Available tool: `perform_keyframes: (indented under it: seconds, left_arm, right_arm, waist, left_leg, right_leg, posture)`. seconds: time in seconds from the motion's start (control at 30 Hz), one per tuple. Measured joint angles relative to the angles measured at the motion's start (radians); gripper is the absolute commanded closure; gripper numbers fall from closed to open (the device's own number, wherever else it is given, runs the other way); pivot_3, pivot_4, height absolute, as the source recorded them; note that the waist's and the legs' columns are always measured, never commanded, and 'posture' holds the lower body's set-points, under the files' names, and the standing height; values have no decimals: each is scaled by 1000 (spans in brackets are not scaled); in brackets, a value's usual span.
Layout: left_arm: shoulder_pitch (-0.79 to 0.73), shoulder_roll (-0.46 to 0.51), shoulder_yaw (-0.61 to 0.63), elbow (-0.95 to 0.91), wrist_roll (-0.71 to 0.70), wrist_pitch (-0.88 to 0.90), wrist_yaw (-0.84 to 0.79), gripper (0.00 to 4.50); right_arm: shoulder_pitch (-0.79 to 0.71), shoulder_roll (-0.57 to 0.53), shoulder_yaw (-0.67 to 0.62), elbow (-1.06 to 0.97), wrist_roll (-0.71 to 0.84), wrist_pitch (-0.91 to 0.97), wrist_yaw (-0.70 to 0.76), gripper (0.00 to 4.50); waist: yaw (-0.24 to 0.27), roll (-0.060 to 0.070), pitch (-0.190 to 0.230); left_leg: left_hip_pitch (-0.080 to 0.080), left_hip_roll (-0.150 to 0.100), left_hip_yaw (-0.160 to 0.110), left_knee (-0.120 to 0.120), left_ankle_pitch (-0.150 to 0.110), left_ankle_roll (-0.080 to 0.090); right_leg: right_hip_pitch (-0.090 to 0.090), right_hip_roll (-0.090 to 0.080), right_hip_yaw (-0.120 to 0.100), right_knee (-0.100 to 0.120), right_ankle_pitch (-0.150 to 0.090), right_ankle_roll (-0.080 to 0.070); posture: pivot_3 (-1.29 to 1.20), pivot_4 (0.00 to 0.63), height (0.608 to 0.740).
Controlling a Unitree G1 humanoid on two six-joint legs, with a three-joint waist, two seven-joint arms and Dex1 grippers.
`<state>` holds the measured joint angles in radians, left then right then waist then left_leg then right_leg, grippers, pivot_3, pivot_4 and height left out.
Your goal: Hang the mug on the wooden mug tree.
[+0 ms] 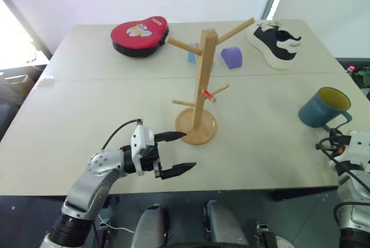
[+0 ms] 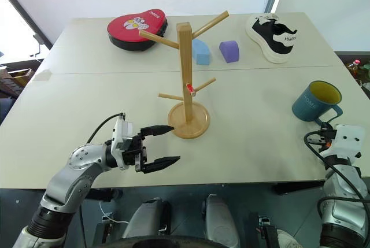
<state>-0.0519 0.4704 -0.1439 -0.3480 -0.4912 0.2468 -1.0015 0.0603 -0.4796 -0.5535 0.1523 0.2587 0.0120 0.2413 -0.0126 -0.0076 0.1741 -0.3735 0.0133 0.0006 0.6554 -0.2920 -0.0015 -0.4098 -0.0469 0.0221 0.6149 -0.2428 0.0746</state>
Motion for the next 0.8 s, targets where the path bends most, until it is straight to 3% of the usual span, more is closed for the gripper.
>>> perform_keyframes:
  seconds: [0.13,0.17,0.23,0.37,0.8]
  left_arm:
    - [0,-3,-2,5,3,-1,0,0]
    - [-1,-3,-2,5,3,-1,0,0]
    - [-2,-3,-2,6,3,-1,1,0]
    - [-2,-4,-2,5,0,3,2,0]
    - [-2,-3,0,-34,-24,26,11,0]
  right_arm:
    - [0,-7,-3,2,0,2,-9,4455]
    - [3,-6,-3,-3,12,9,-2,4219]
    - [13,-4,-3,-25,34,27,9,3560]
    - [18,-2,-3,-63,37,39,-12,1613]
    - [-23,0,-1,-56,2,69,-82,1613]
  waist:
    - [-2,0,0]
    - [-1,0,0]
    - [-1,0,0]
    - [0,0,0]
    - [-1,0,0]
  left_leg:
    - [0,1,0,0,0,0]
    - [0,1,0,0,0,0]
    - [0,1,0,0,0,0]
    - [0,1,0,2,0,0]
    - [0,1,0,4,0,0]
  right_leg:
    - [0,1,0,0,0,0]
    - [0,1,0,1,0,0]
    - [0,1,0,1,0,0]
    - [0,1,0,2,0,0]
    - [0,1,0,3,0,0]
  posture:
    - [0,150,735]
    - [0,150,735]
    - [0,150,735]
    - [0,150,735]
    - [0,150,735]
